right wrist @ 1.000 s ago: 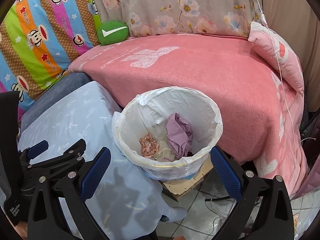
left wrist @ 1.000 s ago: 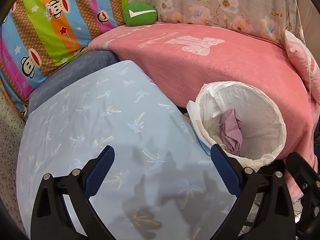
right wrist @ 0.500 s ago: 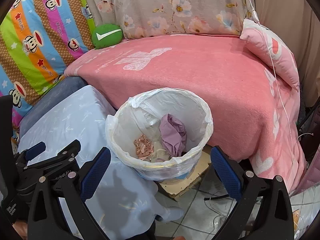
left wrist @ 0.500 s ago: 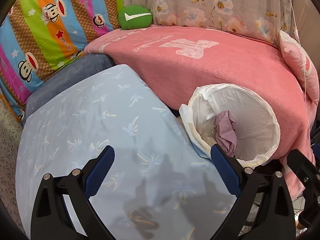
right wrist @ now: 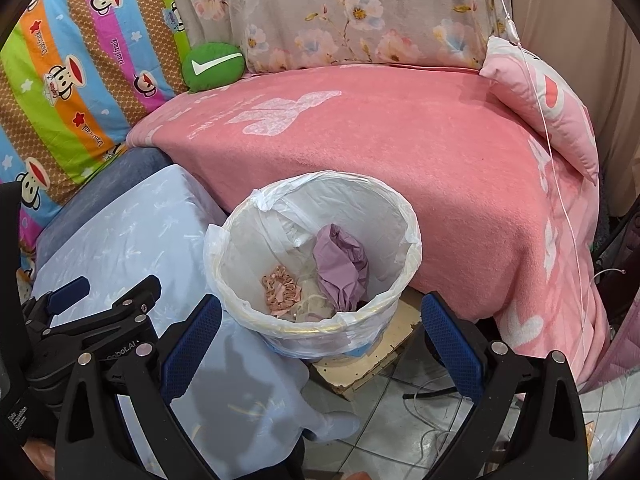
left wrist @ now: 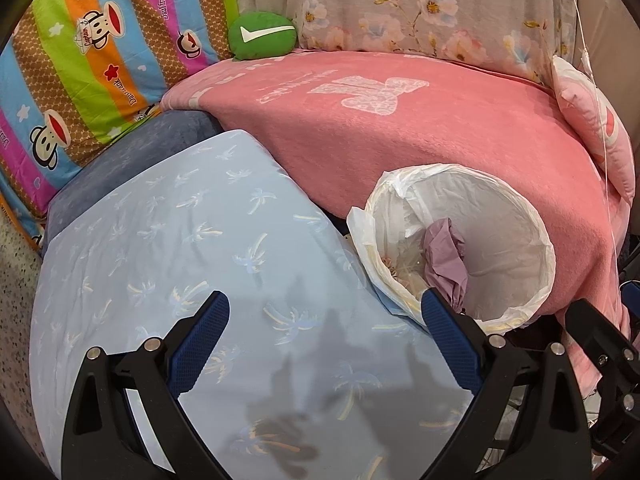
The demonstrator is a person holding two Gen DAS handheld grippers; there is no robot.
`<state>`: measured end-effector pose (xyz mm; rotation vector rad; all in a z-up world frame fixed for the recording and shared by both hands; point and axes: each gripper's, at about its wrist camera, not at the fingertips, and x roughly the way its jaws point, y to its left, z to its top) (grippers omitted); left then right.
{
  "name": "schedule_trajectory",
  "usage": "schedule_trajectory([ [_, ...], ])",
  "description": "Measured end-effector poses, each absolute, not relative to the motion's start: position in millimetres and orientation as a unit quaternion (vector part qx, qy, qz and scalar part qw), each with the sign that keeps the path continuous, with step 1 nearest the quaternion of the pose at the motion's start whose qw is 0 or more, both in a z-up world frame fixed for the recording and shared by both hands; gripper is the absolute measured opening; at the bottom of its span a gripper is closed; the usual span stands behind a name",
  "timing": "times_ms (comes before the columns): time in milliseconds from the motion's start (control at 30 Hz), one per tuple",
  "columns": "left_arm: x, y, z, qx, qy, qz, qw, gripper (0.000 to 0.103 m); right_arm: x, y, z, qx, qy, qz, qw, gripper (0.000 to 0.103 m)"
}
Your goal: Collect trash
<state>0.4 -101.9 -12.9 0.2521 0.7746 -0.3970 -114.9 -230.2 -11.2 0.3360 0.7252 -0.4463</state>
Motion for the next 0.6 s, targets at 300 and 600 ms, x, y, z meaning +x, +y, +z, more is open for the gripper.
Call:
schedule_trajectory([
  [300,1.5,-105.7,-15.7,0.125,0.378,-0.193,0.897,0.093,-111.9,-233.7,-13.9,0.161,0.354,-0.216,0.895,0.097],
  [600,3.1,-105.5,-16.9,0.118,0.386,-0.197,0.893,0.093,-110.6,-234.9,-14.2,0.161,0.354,-0.215,0.896,0.097],
])
